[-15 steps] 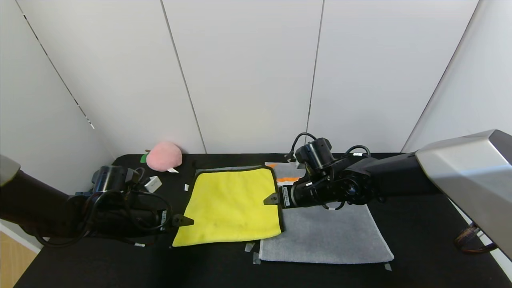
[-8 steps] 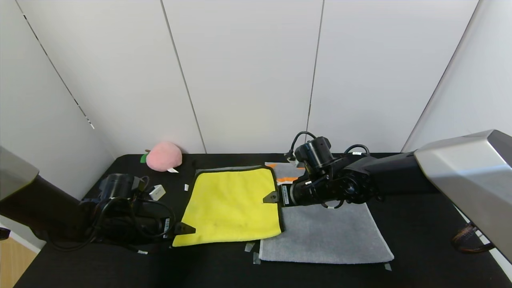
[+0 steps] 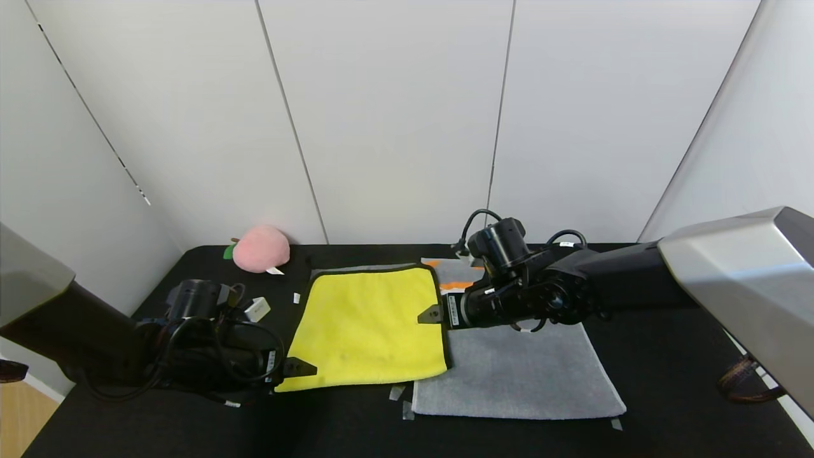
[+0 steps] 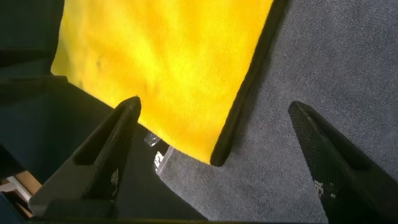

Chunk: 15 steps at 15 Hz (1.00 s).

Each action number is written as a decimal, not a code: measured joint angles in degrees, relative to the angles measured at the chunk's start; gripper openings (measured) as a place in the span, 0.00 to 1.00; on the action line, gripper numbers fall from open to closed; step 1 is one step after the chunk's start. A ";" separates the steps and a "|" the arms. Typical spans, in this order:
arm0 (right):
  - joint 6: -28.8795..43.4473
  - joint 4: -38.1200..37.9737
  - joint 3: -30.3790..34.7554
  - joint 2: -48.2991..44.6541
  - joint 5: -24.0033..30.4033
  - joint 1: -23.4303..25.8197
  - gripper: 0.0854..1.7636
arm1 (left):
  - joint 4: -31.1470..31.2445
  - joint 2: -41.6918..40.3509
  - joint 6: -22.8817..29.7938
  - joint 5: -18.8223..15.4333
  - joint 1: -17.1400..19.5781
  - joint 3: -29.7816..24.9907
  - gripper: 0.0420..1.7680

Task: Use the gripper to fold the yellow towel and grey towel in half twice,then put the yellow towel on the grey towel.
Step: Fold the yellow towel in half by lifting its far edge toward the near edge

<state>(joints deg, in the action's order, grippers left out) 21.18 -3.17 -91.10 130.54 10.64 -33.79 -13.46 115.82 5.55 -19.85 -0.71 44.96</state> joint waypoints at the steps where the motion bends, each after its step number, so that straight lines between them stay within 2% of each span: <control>1: 0.00 0.00 0.01 0.00 0.00 -0.02 0.97 | -0.11 -0.02 -0.05 -0.02 -0.28 -0.12 0.97; 7: 0.15 -0.09 0.15 0.11 -0.13 -0.05 0.97 | -2.04 0.20 -0.05 0.09 -1.44 -1.13 0.97; 8: 0.55 -0.09 0.20 0.13 -0.13 -0.07 0.97 | -2.24 0.27 -0.07 0.04 -1.57 -1.30 0.92; 11: 1.10 -0.09 0.22 0.26 -0.13 -0.05 0.97 | -2.16 0.50 -0.11 -0.12 -1.74 -1.57 0.64; 15: 1.05 0.02 0.22 0.41 -0.11 -0.09 0.97 | -2.17 0.83 -0.27 -0.13 -1.77 -1.55 0.36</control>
<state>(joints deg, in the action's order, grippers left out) 22.22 -3.15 -90.88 130.95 10.53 -33.88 -15.63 116.65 5.28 -19.98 -2.47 43.41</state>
